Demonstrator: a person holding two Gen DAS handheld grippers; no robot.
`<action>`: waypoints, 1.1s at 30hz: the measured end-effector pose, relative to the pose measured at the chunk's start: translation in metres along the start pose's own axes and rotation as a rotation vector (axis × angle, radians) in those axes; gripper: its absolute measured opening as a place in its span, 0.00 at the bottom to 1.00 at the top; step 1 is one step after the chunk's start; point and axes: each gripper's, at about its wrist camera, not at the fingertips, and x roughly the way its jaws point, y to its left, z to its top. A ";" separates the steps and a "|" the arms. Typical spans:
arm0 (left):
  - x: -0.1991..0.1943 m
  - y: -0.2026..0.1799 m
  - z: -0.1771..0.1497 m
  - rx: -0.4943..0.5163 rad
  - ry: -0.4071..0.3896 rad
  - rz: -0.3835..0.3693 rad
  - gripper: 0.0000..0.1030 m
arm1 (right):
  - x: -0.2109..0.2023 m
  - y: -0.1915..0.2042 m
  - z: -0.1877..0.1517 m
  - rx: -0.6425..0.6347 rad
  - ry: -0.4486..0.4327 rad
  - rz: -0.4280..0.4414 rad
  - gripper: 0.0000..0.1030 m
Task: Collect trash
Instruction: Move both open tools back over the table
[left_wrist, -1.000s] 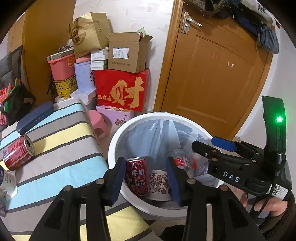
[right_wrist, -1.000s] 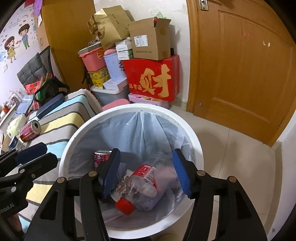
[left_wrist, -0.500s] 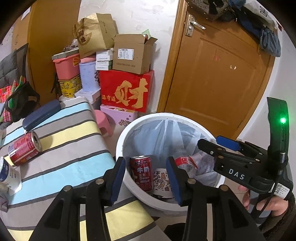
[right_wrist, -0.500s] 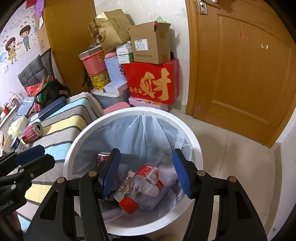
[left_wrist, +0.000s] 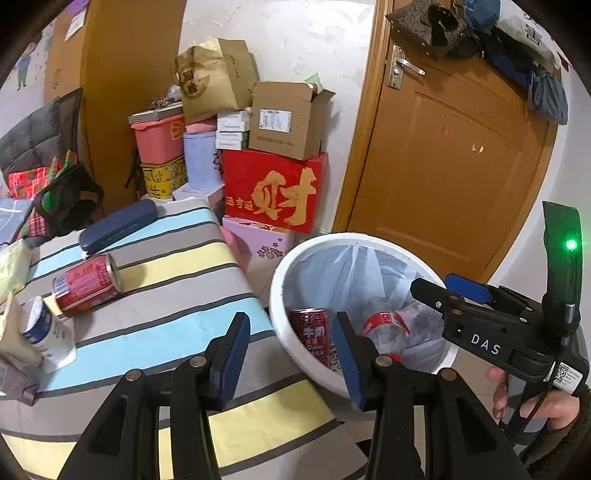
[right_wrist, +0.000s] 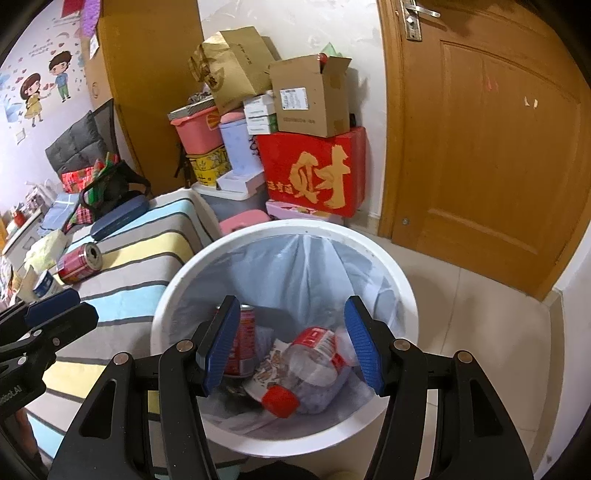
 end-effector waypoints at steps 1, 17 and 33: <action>-0.003 0.002 -0.001 0.000 -0.003 0.007 0.45 | -0.001 0.002 -0.001 -0.001 -0.002 0.003 0.59; -0.059 0.050 -0.022 -0.072 -0.077 0.126 0.52 | -0.016 0.048 -0.003 -0.071 -0.049 0.079 0.59; -0.104 0.120 -0.052 -0.176 -0.101 0.269 0.52 | -0.012 0.113 -0.008 -0.170 -0.048 0.190 0.59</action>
